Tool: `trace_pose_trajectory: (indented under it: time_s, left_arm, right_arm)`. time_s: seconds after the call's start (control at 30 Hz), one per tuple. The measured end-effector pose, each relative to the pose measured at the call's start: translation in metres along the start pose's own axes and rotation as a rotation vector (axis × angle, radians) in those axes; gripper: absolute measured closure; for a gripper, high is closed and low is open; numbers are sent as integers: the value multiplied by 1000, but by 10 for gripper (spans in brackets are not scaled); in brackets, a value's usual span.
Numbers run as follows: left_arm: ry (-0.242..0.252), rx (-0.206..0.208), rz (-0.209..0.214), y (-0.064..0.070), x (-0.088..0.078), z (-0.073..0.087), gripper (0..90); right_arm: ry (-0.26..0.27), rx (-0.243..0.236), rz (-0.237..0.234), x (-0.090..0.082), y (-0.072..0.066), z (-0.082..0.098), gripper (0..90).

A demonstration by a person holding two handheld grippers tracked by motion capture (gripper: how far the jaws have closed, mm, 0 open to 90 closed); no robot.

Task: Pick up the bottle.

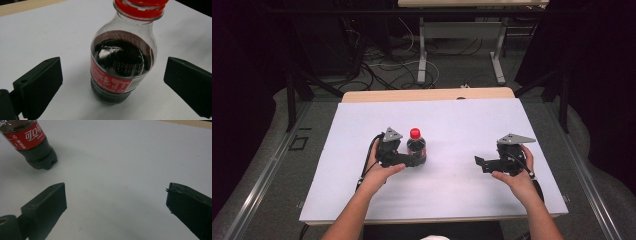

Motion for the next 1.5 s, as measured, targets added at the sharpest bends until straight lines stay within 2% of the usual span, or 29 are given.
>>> trace_pose_trajectory:
  time_s: [0.13, 0.17, 0.2, 0.33, 0.37, 0.53, 0.67, 0.73, 0.8, 1.07, 1.13, 1.2, 1.23, 1.5]
  left_arm:
    - [-10, 6, -5, 0, 6, -1, 44]
    - [-7, -3, -3, 2, 8, -1, 52]
    - [-8, 10, -7, 1, 9, -2, 59]
    - [-3, 11, -12, 3, 14, -2, 127]
    - [7, 9, -6, 4, 16, -2, 156]
    - [-11, -2, 10, 4, 21, -1, 223]
    - [-16, -2, 20, 5, 24, -1, 246]
    - [-22, 13, 19, 4, 25, -1, 256]
    - [-16, 5, 22, 5, 26, -1, 257]
    - [-8, 20, -1, 7, 26, -1, 267]
    - [-15, 37, -20, 8, 25, -1, 274]
    - [-11, 37, -27, 9, 25, -1, 282]
    - [-9, 59, -48, 11, 24, 0, 287]
    - [5, 73, -58, 13, 24, 2, 293]
  right_arm:
    - [0, -6, 3, 2, 1, 0, 27]
    - [-2, 2, -2, 1, 0, 0, 27]
    - [-3, 2, -1, 2, 0, 1, 27]
    - [-3, -3, 5, 2, 2, 1, 30]
    - [-6, -3, 9, 2, 2, 1, 31]
    - [-7, 0, 4, 4, 2, 2, 34]
    - [-10, -5, 3, 5, 1, 2, 36]
    - [-12, -4, 2, 6, 1, 2, 37]
    - [-14, -4, 3, 6, 1, 2, 39]
    - [-21, -5, 2, 8, 1, 3, 46]
    - [-25, -4, 4, 8, 0, 3, 47]
    - [-24, -8, 1, 9, 0, 3, 48]
    - [-25, -8, 1, 9, 0, 3, 49]
    - [-30, -4, 5, 10, 0, 3, 57]
Point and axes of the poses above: each handheld gripper's, and its own axes: x roughly forward along the jaws, z roughly out of its underside, y roughly to its right, the point moved 1 cm from there along x, roughly forward along the jaws, and after that the axes turned 14 degrees about -y, right-handed, at the moved point
